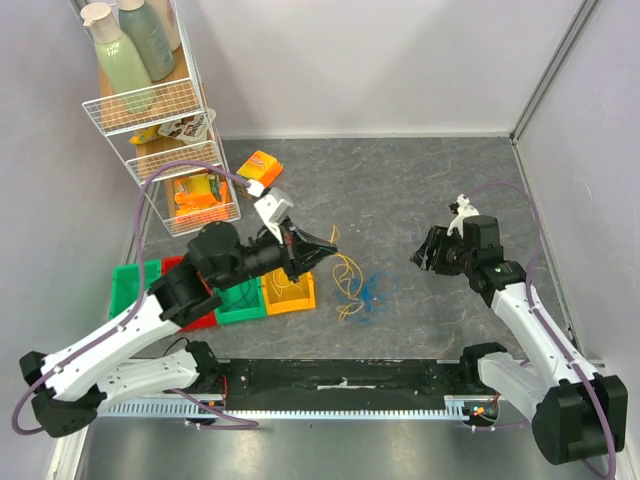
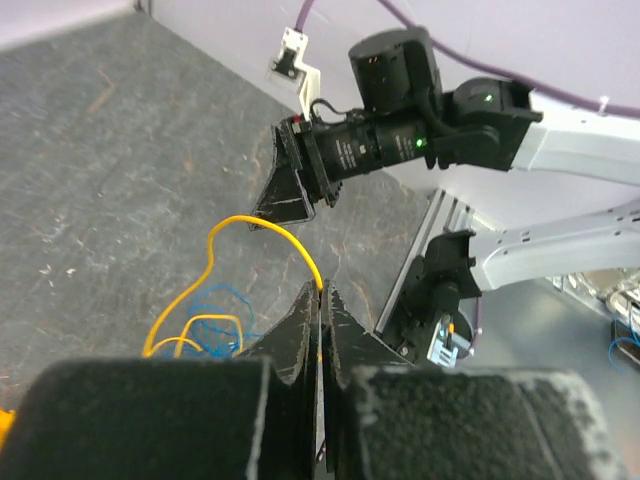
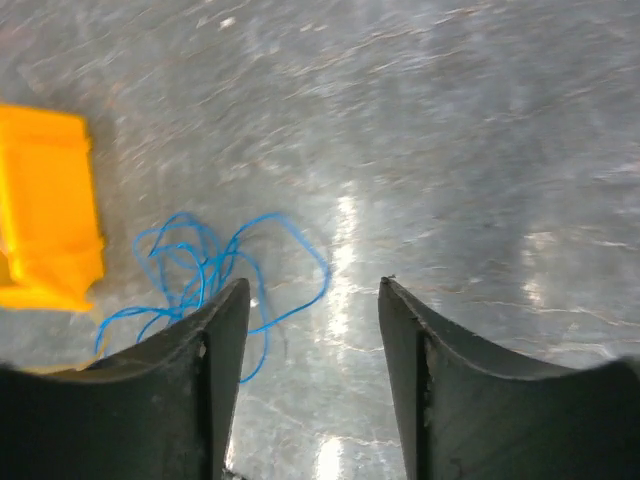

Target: Untangle the cables

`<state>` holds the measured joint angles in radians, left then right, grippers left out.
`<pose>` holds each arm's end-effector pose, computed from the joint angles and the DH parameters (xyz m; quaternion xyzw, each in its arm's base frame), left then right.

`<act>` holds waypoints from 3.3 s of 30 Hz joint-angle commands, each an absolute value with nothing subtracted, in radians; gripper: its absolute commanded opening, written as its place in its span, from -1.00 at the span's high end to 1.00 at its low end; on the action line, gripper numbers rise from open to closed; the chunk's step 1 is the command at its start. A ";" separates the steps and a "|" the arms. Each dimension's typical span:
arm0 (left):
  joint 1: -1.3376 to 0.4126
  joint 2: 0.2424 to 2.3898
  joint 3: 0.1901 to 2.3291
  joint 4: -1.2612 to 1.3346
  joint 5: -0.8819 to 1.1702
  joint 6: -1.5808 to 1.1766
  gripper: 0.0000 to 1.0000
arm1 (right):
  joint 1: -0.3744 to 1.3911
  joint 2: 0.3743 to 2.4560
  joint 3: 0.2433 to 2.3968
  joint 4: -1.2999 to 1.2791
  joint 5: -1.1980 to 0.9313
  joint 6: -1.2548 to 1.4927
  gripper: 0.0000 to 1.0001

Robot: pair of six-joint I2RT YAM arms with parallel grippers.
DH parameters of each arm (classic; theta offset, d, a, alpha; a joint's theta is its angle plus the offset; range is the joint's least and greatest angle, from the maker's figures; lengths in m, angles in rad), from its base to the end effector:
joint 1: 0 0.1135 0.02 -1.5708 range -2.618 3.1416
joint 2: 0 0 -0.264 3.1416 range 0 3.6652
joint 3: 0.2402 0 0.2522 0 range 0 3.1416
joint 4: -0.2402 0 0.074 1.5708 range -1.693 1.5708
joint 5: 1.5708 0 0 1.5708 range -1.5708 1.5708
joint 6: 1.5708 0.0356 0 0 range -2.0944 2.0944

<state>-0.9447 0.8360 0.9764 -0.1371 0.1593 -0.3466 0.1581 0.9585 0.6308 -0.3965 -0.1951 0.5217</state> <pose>0.1046 -0.1543 0.4034 0.2612 0.6559 -0.4697 0.5301 0.1975 0.0385 0.2353 0.1247 0.8997 0.2200 0.3558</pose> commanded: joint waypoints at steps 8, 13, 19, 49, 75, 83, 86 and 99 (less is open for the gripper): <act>-0.946 0.928 1.114 -0.077 0.291 -0.356 0.96 | 0.511 0.868 0.553 -0.192 -0.434 0.575 -0.61; -0.946 0.891 1.146 -0.083 0.313 -0.377 0.96 | 0.621 1.063 0.488 -0.009 -0.434 0.686 -0.42; -0.946 0.853 1.178 -0.035 0.425 -0.413 0.96 | 0.649 1.242 0.479 0.071 -0.209 0.799 0.29; -0.946 0.787 1.118 -0.003 0.402 -0.359 0.96 | 0.834 0.831 0.617 0.096 -0.520 0.531 -0.61; -0.948 0.756 1.144 -0.086 0.333 -0.380 0.96 | 0.971 0.946 1.064 -0.449 0.462 0.502 1.00; -0.948 0.836 1.152 -0.127 0.301 -0.399 0.96 | 0.969 0.920 1.557 -0.649 0.760 0.286 1.00; -0.948 0.847 1.213 -0.144 0.278 -0.350 0.97 | 0.969 0.890 1.568 -0.653 0.895 0.244 1.00; -0.946 1.244 1.702 -0.015 0.525 -0.426 0.97 | 0.968 0.851 1.211 -0.664 0.818 0.429 0.74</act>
